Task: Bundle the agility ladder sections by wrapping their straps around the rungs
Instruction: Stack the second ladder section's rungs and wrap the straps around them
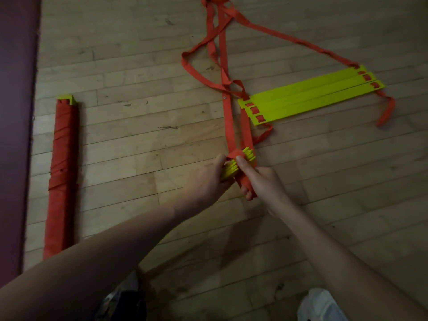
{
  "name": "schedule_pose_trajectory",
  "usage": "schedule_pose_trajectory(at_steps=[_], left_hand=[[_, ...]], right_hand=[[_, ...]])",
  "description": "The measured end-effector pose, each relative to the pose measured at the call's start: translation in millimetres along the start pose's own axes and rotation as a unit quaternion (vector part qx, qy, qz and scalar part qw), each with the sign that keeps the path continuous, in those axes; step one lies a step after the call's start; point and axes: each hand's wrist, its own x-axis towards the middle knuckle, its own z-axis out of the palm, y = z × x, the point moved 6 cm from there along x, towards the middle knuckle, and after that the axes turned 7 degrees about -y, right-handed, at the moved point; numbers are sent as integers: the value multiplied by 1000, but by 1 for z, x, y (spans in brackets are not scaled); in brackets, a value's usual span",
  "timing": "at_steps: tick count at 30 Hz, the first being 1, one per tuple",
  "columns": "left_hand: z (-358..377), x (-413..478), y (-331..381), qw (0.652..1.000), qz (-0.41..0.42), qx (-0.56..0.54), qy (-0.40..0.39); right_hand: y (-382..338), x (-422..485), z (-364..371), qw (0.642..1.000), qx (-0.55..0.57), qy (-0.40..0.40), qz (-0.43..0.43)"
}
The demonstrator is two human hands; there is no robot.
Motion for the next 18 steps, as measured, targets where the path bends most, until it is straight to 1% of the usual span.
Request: schedule_pose_trajectory(at_steps=[2,4,5,6,7,8,9,10,11,12,13,15,18], left_hand=[[7,-3,2,1000,-3,18,24],[13,-3,-1,1000,-6,-3,14],[14,-3,-2,998,-12,-55,-9],[14,-1,-4,989,-22,-143,-31],[13,0,-5,966,-34,-249,-54],[12,1,-7,929,-55,-356,-86],[10,0,-9,882,-84,-448,-124],[10,0,-13,842,-112,-501,-164],[10,0,-17,818,-131,-525,-196],[10,1,-21,810,-140,-528,-213],[9,2,-24,813,-144,-522,-216],[11,9,-22,819,-154,-514,-202],[18,17,-10,797,-175,-550,-176]], right_hand=[[0,1,-1,999,-31,45,-7],[5,3,-2,998,-1,57,-6],[8,5,-3,998,16,54,-3],[11,5,-4,998,29,48,-1],[14,5,-5,998,37,40,1],[18,4,-7,999,43,31,0],[21,3,-10,998,51,21,-2],[23,1,-12,998,59,9,-7],[25,0,-13,998,67,-2,-13],[25,-1,-14,997,72,-12,-19],[24,-2,-15,997,73,-20,-27],[20,-1,-15,997,63,-26,-36],[17,1,-11,998,48,-22,-36]])
